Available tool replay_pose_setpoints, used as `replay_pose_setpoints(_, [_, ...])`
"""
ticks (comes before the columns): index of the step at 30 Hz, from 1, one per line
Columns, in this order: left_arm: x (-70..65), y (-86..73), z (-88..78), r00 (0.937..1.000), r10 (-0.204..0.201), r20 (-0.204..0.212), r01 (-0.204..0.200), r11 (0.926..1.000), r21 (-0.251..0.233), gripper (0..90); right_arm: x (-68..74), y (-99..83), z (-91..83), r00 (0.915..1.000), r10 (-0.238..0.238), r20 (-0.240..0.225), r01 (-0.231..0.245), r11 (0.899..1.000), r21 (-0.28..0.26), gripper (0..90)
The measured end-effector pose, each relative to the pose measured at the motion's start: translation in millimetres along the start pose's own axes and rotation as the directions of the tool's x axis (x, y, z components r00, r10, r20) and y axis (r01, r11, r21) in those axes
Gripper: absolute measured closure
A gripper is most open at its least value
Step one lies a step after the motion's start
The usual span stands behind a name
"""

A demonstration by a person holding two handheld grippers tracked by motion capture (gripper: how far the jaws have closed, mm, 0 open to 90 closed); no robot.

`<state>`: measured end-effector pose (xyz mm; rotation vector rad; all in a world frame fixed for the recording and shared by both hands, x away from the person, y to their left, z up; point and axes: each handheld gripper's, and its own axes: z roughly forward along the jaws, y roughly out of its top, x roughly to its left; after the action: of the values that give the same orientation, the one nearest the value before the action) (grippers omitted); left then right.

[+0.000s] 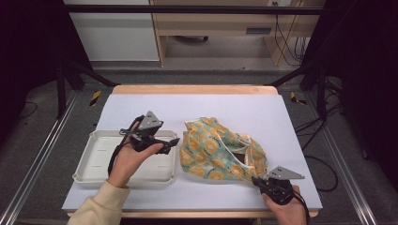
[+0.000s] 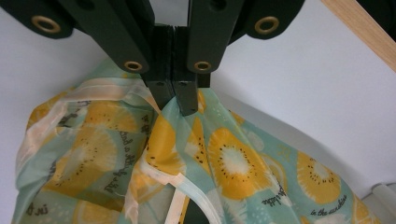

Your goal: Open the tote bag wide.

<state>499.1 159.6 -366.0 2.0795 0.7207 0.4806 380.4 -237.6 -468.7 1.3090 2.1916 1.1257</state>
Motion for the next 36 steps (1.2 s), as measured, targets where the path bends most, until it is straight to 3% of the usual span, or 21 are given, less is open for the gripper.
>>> replay_pose_setpoints(3, [-12.4,19.0,12.7,0.9988,0.049,0.005,-0.049,0.9988,0.007,13.8,-0.8,-0.4,0.1,1.0000,-0.006,0.000,0.006,1.000,0.004,89.4])
replay_pose_setpoints(9, [-21.9,34.4,30.1,0.9970,0.074,0.025,-0.074,0.9971,0.018,20.1,0.5,-0.4,0.3,1.0000,-0.006,0.001,0.006,1.000,0.009,88.9])
replay_pose_setpoints(10, [-23.1,35.4,34.4,0.9962,0.075,0.043,-0.077,0.9967,0.027,23.5,0.7,-0.3,0.4,1.0000,-0.007,0.001,0.007,1.000,0.009,88.8])
replay_pose_setpoints(11, [-23.1,35.4,34.4,0.9962,0.075,0.043,-0.077,0.9967,0.027,33.2,0.7,-0.3,0.4,1.0000,-0.007,0.001,0.007,1.000,0.009,88.8])
replay_pose_setpoints(13, [-25.3,34.8,37.8,0.9949,0.088,0.050,-0.090,0.9944,0.055,36.0,1.0,-0.2,0.2,1.0000,-0.007,0.002,0.007,1.000,0.007,88.6])
replay_pose_setpoints(14, [-26.1,34.1,39.1,0.9940,0.093,0.056,-0.097,0.9934,0.062,41.9,1.1,-0.2,0.1,1.0000,-0.006,0.002,0.006,1.000,0.007,88.6])
replay_pose_setpoints(15, [-27.5,31.8,41.5,0.9934,0.092,0.068,-0.097,0.9930,0.068,52.4,0.7,-0.1,0.2,1.0000,-0.009,0.003,0.009,1.000,0.005,88.5])
replay_pose_setpoints(21, [-27.3,21.7,44.2,0.9926,0.098,0.072,-0.103,0.9917,0.076,85.4,0.7,0.0,0.2,0.9999,-0.011,0.003,0.011,1.000,0.002,88.4])
replay_pose_setpoints(25, [-29.8,12.2,39.0,0.9913,0.097,0.089,-0.104,0.9915,0.078,89.2,0.3,0.3,-0.6,0.9999,-0.012,0.007,0.012,1.000,-0.006,88.1])
replay_pose_setpoints(30, [-42.5,-23.2,20.9,0.9858,0.108,0.129,-0.119,0.9894,0.083,89.5,-1.0,0.8,-1.4,0.9997,-0.008,0.022,0.008,1.000,-0.019,87.5])
replay_pose_setpoints(35, [-50.9,-50.1,18.1,0.9856,0.091,0.143,-0.104,0.9907,0.088,89.6,-2.0,1.3,-2.0,0.9993,-0.010,0.037,0.011,0.999,-0.031,85.5])
replay_pose_setpoints(36, [-51.0,-51.9,19.0,0.9838,0.103,0.147,-0.118,0.9877,0.102,89.6,-2.0,1.6,-2.2,0.9993,-0.008,0.038,0.009,0.999,-0.033,84.8])
